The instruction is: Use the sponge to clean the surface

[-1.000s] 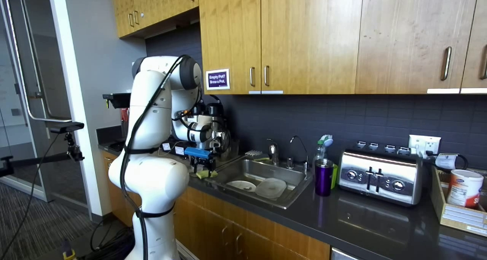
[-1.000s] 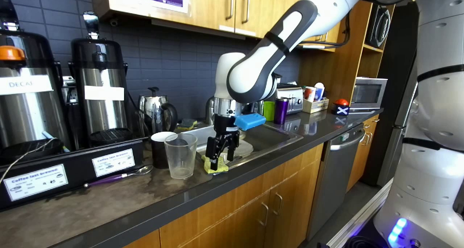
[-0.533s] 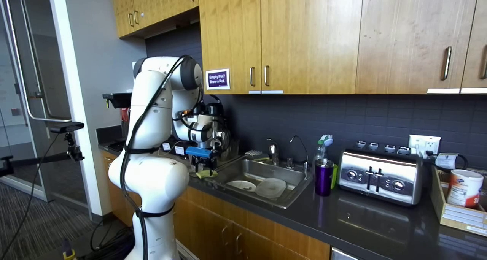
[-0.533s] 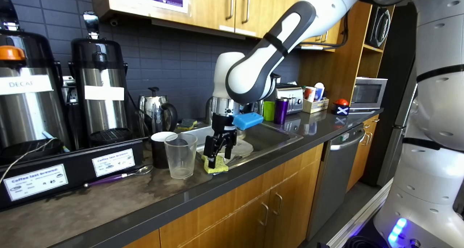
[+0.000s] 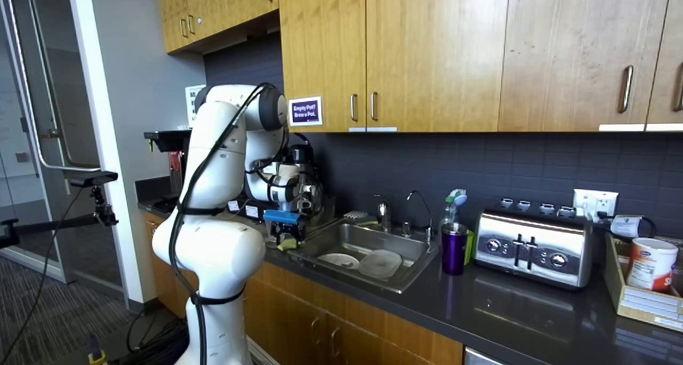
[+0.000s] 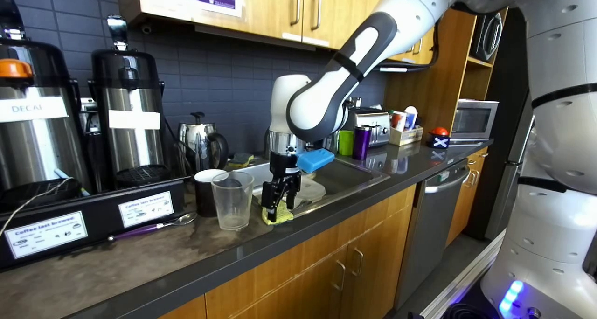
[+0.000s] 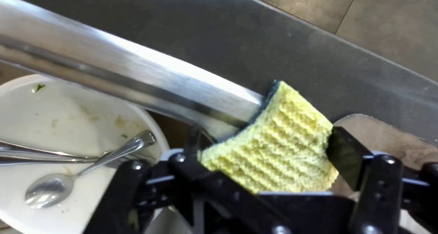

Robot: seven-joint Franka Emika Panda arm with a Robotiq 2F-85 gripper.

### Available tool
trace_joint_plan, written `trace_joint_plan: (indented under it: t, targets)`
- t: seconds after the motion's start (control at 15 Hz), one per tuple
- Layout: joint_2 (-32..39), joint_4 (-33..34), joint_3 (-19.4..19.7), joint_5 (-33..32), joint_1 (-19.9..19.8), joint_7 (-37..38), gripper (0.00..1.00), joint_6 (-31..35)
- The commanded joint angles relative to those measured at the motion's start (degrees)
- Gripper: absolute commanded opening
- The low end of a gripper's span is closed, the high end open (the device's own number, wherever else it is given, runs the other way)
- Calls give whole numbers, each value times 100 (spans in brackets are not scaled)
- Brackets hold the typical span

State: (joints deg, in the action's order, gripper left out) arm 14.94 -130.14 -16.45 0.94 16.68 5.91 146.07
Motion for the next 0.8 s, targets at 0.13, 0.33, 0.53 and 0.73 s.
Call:
trace_joint_plan:
  t: [0.13,0.33,0.53,0.73]
  targets:
    - [120,184,104,-211,166,166,50,42]
    - [6,88,85,-150,200,221,30,31]
    - [-76,-52,86,-91,220,355,10,23]
    - [-165,-175,83,15,226,524,0,-32]
